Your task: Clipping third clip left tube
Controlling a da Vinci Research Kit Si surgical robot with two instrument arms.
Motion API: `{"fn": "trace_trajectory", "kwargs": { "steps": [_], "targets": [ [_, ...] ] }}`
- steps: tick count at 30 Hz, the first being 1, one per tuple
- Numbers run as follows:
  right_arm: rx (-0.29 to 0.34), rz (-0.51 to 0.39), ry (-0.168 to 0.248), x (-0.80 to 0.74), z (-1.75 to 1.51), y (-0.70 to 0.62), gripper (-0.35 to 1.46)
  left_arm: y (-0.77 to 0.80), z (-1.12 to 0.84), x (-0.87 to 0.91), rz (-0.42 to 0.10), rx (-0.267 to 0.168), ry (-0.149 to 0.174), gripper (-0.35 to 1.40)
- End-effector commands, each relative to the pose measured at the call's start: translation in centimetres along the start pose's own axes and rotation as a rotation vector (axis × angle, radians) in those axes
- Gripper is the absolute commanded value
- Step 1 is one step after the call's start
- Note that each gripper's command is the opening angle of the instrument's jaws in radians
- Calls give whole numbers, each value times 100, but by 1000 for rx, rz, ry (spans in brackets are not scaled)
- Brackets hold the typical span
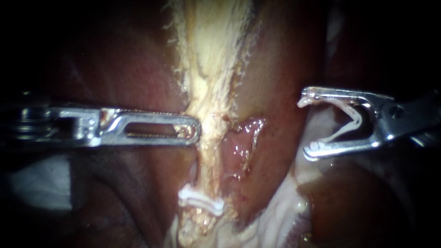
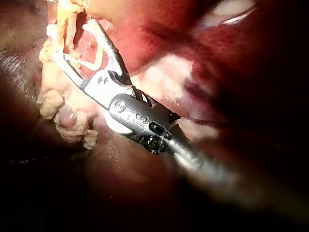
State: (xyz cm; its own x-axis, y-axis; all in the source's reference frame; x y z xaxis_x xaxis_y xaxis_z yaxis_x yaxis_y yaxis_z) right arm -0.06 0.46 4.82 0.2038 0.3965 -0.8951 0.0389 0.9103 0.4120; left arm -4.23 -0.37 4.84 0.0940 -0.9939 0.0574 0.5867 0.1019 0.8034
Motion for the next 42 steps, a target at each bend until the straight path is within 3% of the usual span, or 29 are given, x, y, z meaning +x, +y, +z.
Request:
{"fn": "trace_trajectory", "kwargs": {
  "steps": [1,7,12,17,29,37,42],
  "targets": [
    [0,0,0,1,0,0,59,0,0,0,0,0,0,-35],
    [0,-1,0,1,0,-1,59,-2,-6,-1,-1,2,2,-35],
    [4,9,0,-2,2,-3,59,-10,-28,-4,-6,4,-2,-35],
    [34,29,-30,-11,16,-9,59,-9,-47,-3,-13,-10,-15,-35],
    [115,99,-87,-53,102,-31,59,-5,-61,-8,-21,-24,-28,-35],
    [144,134,-103,-83,148,-32,59,-5,-62,-8,-21,-24,-28,-35],
    [142,148,-106,-92,162,-30,59,-5,-62,-8,-21,-24,-28,-35]
  ]
}}
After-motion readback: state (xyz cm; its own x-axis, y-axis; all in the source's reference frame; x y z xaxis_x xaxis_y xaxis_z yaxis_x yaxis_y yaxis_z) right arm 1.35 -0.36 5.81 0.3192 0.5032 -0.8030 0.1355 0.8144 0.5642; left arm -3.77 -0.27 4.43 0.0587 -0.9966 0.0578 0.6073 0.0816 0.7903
